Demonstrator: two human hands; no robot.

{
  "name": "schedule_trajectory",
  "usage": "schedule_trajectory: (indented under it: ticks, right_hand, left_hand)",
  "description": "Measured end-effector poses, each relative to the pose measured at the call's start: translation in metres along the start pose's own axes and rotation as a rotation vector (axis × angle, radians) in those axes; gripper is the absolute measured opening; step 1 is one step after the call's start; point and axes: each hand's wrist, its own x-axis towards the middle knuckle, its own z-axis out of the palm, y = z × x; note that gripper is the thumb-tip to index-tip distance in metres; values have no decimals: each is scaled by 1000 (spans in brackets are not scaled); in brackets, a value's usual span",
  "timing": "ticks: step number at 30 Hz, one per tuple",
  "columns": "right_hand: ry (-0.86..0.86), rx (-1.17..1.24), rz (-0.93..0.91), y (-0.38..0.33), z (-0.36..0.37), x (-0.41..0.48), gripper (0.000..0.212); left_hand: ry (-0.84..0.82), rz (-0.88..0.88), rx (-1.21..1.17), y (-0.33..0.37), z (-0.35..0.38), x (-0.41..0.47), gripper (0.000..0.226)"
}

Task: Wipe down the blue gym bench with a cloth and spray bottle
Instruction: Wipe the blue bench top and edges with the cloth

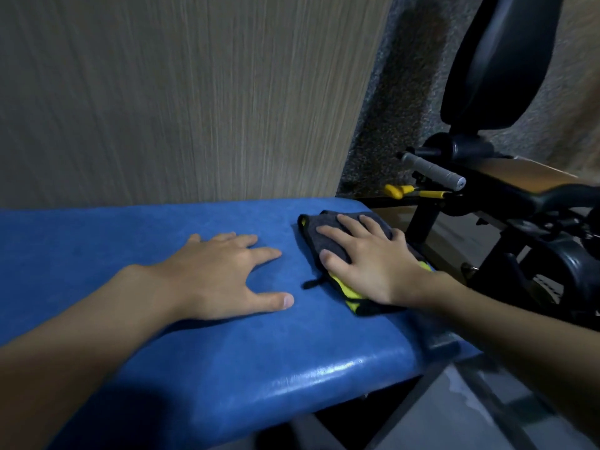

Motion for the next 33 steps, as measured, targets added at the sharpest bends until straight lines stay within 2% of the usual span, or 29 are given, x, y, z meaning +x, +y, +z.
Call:
schedule_trajectory:
  ticks: [3,7,10,18,22,28,33]
  right_hand:
    - [-3,-9,23,-3,4,56,60]
    - [-12,5,65,-10,4,109,63]
    - [-10,18,97,-13,6,114,63]
    - [-42,38,43,-10,5,47,60]
    - [-40,32,0,-8,1,-17,60]
    - [-55,-4,-26,-6,-5,-97,82]
    - [-23,-6,-46,-6,-4,-95,87]
  left_hand:
    - [-1,10,11,0,-1,3,118]
    - [4,20,20,-3,0,7,118]
    - [7,22,26,-3,0,5,119]
    - [49,52,-25,-3,-1,5,107]
    - [54,39,-22,-1,-1,3,111]
    - [63,29,-50,3,-1,-5,112]
    - [76,7,6,1,1,-2,108]
